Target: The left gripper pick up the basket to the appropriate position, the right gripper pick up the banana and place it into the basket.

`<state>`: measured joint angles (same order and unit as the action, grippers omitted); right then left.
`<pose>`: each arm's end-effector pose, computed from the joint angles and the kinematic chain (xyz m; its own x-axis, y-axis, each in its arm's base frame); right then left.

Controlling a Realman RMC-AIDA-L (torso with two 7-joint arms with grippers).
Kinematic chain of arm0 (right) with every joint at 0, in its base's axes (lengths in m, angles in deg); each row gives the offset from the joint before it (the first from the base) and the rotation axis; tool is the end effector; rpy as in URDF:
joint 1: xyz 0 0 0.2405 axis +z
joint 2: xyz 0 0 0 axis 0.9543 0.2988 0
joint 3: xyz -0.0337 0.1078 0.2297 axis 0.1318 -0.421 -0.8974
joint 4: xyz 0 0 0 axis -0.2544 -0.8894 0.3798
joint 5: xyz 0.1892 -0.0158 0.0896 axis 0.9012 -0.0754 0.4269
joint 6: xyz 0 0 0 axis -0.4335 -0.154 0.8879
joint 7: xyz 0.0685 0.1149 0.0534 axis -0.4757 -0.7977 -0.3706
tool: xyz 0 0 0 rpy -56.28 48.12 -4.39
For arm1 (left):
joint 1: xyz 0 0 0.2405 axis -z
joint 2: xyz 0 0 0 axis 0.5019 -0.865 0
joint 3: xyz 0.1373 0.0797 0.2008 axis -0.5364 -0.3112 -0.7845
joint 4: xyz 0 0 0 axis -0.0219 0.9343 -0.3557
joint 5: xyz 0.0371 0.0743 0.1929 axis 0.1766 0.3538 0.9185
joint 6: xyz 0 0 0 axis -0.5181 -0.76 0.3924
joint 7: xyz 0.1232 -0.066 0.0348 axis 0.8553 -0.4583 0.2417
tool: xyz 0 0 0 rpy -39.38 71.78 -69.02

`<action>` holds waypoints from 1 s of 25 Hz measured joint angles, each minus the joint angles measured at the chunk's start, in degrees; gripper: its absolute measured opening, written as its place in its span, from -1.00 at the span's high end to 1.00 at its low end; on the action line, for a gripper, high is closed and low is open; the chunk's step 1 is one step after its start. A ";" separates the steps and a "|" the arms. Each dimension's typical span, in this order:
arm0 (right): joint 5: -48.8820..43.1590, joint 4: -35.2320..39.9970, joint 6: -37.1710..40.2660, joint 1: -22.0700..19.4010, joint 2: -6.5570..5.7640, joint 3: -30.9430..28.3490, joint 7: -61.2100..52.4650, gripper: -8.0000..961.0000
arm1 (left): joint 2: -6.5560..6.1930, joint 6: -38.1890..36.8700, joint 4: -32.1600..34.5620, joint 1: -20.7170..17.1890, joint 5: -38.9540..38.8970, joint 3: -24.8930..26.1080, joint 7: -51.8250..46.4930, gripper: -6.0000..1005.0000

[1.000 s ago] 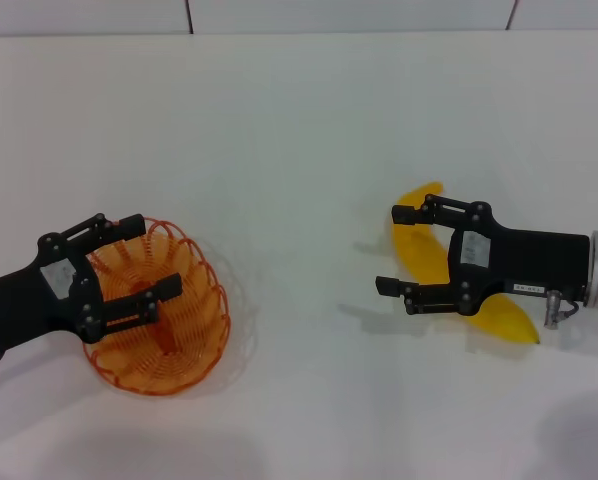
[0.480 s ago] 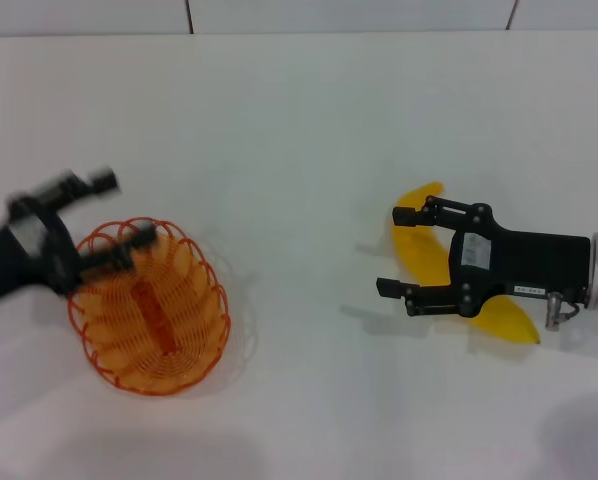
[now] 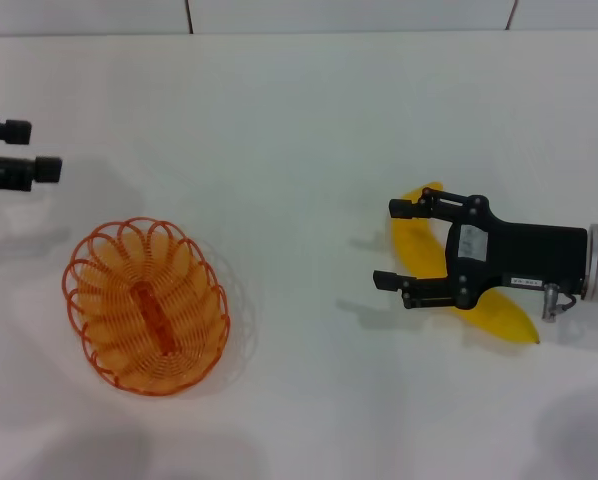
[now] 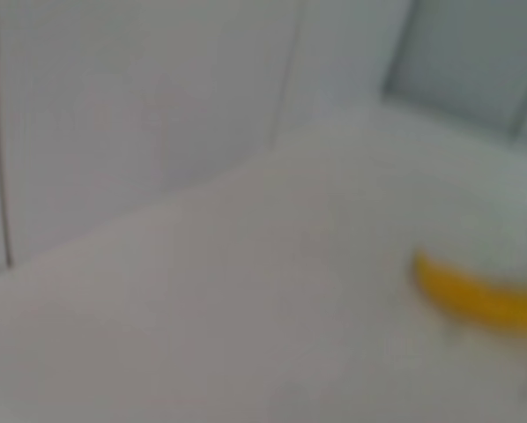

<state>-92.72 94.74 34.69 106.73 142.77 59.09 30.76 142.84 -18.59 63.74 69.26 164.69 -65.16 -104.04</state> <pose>0.2968 0.2963 -0.0225 0.8705 -0.0289 -0.4913 -0.2000 -0.9329 -0.2995 -0.2713 0.3770 0.1200 0.8663 0.4146 0.2785 0.4829 -0.8376 -0.2552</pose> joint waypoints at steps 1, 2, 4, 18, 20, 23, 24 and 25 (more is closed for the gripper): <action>0.01 0.00 0.00 0.03 0.00 0.00 0.00 -0.82 | -0.32 -0.09 0.79 0.71 1.99 -1.27 0.55 -0.71; 0.01 0.00 0.00 0.05 0.00 0.00 0.00 -0.82 | -0.45 -0.13 2.03 1.20 3.37 -2.51 1.34 -0.71; 0.03 0.00 0.00 0.09 0.00 0.00 -0.01 -0.82 | -0.46 -0.31 4.22 1.83 4.88 -5.47 2.63 -0.71; 0.03 -0.02 0.00 0.78 0.07 -0.01 -0.05 -0.81 | 8.57 9.48 6.67 8.04 15.59 -20.35 3.12 -0.71; 0.02 -0.06 0.00 0.78 0.12 0.00 -0.05 -0.81 | 10.02 11.17 6.65 8.38 17.71 -20.60 3.22 -0.71; 0.03 -0.08 0.00 0.78 0.13 0.00 -0.05 -0.81 | 11.05 12.38 6.63 8.78 18.49 -20.64 3.73 -0.71; 0.04 -0.09 0.00 0.78 0.13 -0.01 -0.05 -0.81 | 11.20 12.57 6.51 9.02 18.53 -20.65 3.90 -0.71; 0.04 -0.09 0.00 0.78 0.13 -0.01 -0.05 -0.81 | 11.22 12.62 6.41 9.20 18.55 -20.65 3.94 -0.71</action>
<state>-92.68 94.65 34.68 107.51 142.89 59.08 30.71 154.06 -5.98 70.15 78.46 183.23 -85.80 -100.11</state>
